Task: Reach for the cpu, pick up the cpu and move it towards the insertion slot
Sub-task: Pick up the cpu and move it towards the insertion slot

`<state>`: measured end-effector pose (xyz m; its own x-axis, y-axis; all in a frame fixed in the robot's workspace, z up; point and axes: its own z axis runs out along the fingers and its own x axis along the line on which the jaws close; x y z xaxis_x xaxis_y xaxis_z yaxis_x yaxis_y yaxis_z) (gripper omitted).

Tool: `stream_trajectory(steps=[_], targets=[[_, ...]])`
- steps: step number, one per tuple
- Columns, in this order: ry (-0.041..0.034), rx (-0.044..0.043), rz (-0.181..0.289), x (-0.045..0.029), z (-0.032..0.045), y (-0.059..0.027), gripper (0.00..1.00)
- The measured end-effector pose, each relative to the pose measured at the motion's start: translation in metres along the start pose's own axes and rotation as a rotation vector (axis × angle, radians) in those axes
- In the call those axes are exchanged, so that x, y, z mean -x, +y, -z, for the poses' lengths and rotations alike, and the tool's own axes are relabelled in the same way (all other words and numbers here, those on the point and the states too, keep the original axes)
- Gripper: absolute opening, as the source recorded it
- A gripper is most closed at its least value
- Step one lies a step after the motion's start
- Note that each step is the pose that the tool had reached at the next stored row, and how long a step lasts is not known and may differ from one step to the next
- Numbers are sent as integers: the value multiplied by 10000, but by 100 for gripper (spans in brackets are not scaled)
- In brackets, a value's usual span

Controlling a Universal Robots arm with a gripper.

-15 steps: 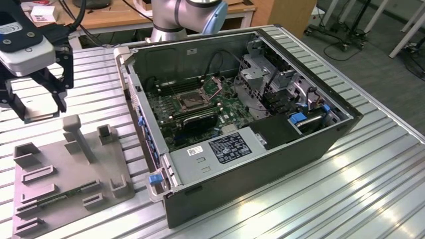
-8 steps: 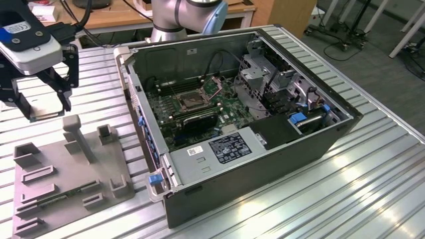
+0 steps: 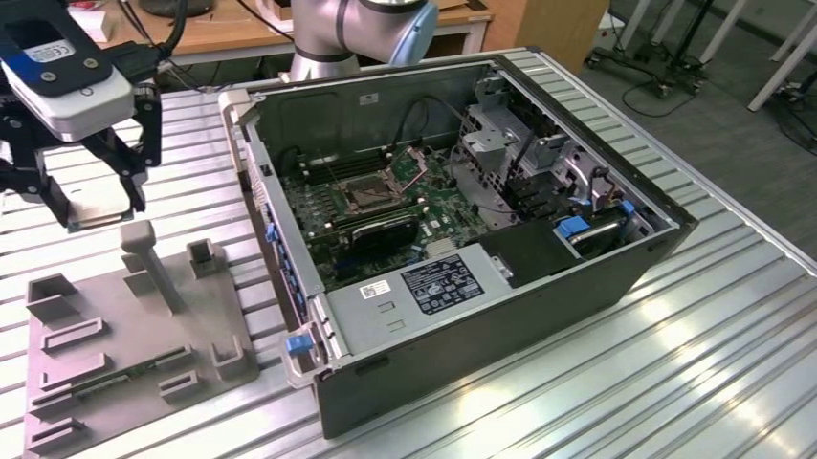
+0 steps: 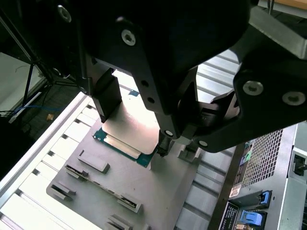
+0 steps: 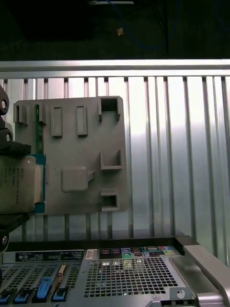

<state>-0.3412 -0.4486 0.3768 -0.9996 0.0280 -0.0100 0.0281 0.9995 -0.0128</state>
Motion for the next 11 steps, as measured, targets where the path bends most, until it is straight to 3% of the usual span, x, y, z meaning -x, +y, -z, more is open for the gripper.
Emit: stream_trajectory(steps=[11], targets=[[0, 0, 0, 84, -1, 2, 55]])
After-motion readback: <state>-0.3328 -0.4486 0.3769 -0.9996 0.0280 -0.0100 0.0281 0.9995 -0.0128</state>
